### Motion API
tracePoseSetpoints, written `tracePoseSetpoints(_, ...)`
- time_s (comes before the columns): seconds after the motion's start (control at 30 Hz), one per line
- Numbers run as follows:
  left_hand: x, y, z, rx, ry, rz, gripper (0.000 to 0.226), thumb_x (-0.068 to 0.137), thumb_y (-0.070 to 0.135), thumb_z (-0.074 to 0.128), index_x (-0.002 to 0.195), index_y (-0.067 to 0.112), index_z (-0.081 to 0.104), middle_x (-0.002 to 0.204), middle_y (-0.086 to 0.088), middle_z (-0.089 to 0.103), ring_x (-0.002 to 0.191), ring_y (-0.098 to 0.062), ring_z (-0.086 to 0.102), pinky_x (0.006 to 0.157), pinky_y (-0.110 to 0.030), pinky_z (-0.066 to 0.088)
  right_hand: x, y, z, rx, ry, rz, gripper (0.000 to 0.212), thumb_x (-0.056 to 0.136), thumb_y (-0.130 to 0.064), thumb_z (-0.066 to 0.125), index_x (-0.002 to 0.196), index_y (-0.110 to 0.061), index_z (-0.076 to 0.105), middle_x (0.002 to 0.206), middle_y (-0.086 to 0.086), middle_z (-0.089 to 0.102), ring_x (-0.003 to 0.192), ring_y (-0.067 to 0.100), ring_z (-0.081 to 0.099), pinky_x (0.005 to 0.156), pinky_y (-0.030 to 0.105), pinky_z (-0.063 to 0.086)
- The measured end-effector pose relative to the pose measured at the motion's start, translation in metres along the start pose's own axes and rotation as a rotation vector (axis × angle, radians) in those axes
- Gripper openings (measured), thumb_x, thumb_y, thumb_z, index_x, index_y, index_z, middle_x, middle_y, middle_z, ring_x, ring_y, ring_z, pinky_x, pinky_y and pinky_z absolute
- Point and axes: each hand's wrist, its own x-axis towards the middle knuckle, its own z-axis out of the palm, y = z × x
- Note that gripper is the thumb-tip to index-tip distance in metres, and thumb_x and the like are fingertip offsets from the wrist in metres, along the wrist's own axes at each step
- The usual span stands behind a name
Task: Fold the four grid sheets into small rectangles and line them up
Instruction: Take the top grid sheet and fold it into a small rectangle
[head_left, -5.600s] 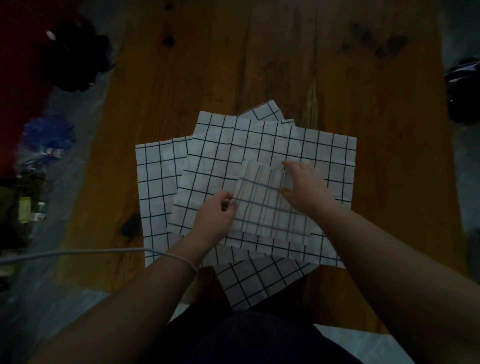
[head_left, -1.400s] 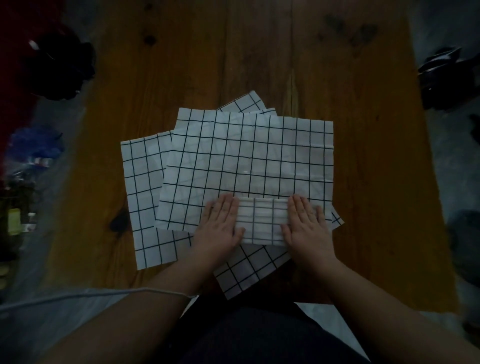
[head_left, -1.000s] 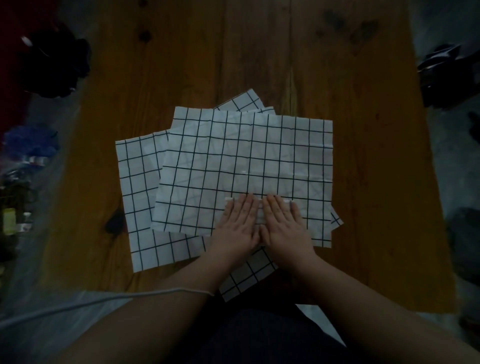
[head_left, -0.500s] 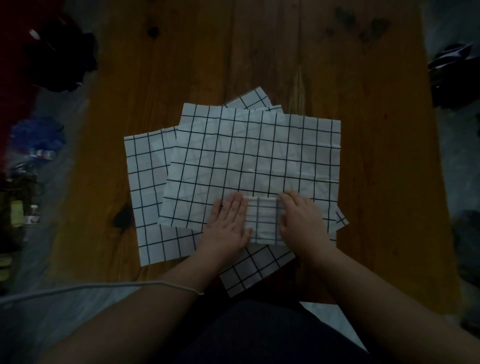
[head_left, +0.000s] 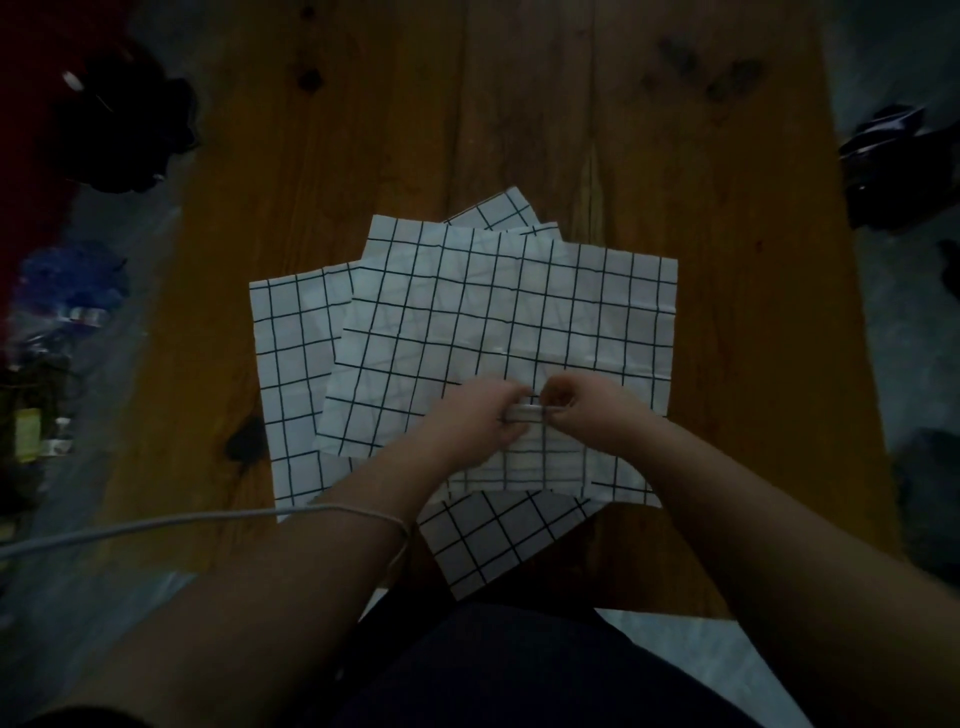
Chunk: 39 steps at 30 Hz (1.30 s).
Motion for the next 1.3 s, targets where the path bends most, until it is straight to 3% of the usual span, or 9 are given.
tracePoseSetpoints(0.13,-0.002,0.007,-0.021,-0.093,-0.119,-0.045,0.013,0.097,0.032,0.061,0.099,0.02,0.066,0.084,0.007,0.058,0.077,-0.011,0.056,0.064,-0.027,0.042,-0.021,0.003,-0.016,0.349,-0.013,-0.008,0.005,0.093,-0.028,0.068,0.098,-0.027,0.066,0.096,-0.002,0.066,0.089,0.014,0.064,0.074,0.028,0.054)
tracePoseSetpoints(0.23,-0.015,0.001,-0.031,-0.409,-0.129,-0.108,0.012,0.096,0.028,0.064,0.097,0.019,0.07,0.085,0.003,0.066,0.076,-0.009,0.059,0.067,-0.027,0.045,-0.035,0.018,-0.023,0.639,-0.083,0.026,0.016,0.095,-0.028,0.065,0.111,-0.025,0.065,0.108,0.004,0.066,0.098,0.021,0.066,0.081,0.035,0.057)
tracePoseSetpoints(0.37,-0.038,-0.001,-0.036,-0.853,0.016,-0.251,0.027,0.095,0.027,0.066,0.122,0.027,0.063,0.111,0.0,0.071,0.096,-0.011,0.067,0.073,-0.026,0.054,-0.045,0.032,-0.008,1.174,-0.143,0.144,0.035,0.101,-0.029,0.055,0.134,-0.017,0.055,0.128,0.018,0.061,0.108,0.033,0.068,0.086,0.037,0.058)
tracePoseSetpoints(0.5,-0.045,0.011,-0.023,-1.006,0.199,-0.3,0.058,0.095,0.023,0.068,0.146,0.034,0.042,0.11,-0.002,0.072,0.095,-0.012,0.071,0.076,-0.028,0.058,-0.05,0.021,0.021,1.398,-0.025,0.295,0.049,0.094,-0.034,0.06,0.142,-0.03,0.048,0.115,0.013,0.071,0.095,0.029,0.074,0.075,0.04,0.059)
tracePoseSetpoints(0.63,-0.047,0.015,-0.013,-0.896,0.221,-0.229,0.054,0.095,0.021,0.067,0.142,0.037,0.045,0.109,-0.004,0.074,0.094,-0.014,0.072,0.078,-0.03,0.06,-0.066,0.02,0.034,1.224,0.227,0.175,0.063,0.096,-0.02,0.064,0.148,-0.043,0.037,0.118,0.008,0.064,0.103,0.025,0.07,0.088,0.04,0.059)
tracePoseSetpoints(0.87,-0.055,0.022,-0.01,-0.54,0.257,-0.206,0.011,0.096,0.026,0.065,0.105,0.031,0.068,0.099,0.002,0.07,0.088,-0.011,0.066,0.075,-0.028,0.057,-0.077,0.016,0.024,0.683,0.376,-0.034,0.019,0.096,-0.017,0.064,0.099,-0.036,0.061,0.096,-0.003,0.064,0.089,0.013,0.065,0.082,0.04,0.061)
tracePoseSetpoints(1.0,-0.059,0.025,-0.009,-0.414,0.393,-0.204,0.016,0.095,0.027,0.067,0.11,0.025,0.073,0.088,0.016,0.064,0.081,0.004,0.061,0.068,-0.007,0.046,-0.079,0.018,0.02,0.426,0.42,-0.119,0.018,0.096,-0.016,0.063,0.106,-0.031,0.063,0.096,-0.009,0.061,0.086,0.006,0.059,0.079,0.032,0.058)
tracePoseSetpoints(1.2,-0.054,0.025,-0.005,-0.239,0.441,-0.142,0.005,0.091,0.03,0.071,0.094,0.028,0.075,0.11,0.007,0.056,0.112,-0.011,0.044,0.091,-0.024,0.035,-0.081,0.025,0.02,0.079,0.51,-0.163,0.013,0.096,-0.025,0.061,0.107,-0.023,0.068,0.102,-0.01,0.05,0.098,0.01,0.049,0.082,0.025,0.044)
tracePoseSetpoints(1.3,-0.054,0.033,-0.01,-0.459,0.291,-0.135,0.004,0.094,0.029,0.067,0.093,0.027,0.071,0.1,0.013,0.063,0.097,-0.001,0.055,0.087,-0.026,0.044,-0.086,0.024,0.014,-0.088,0.451,-0.205,0.013,0.094,-0.026,0.06,0.106,-0.024,0.065,0.103,-0.01,0.053,0.1,0.011,0.047,0.084,0.027,0.036)
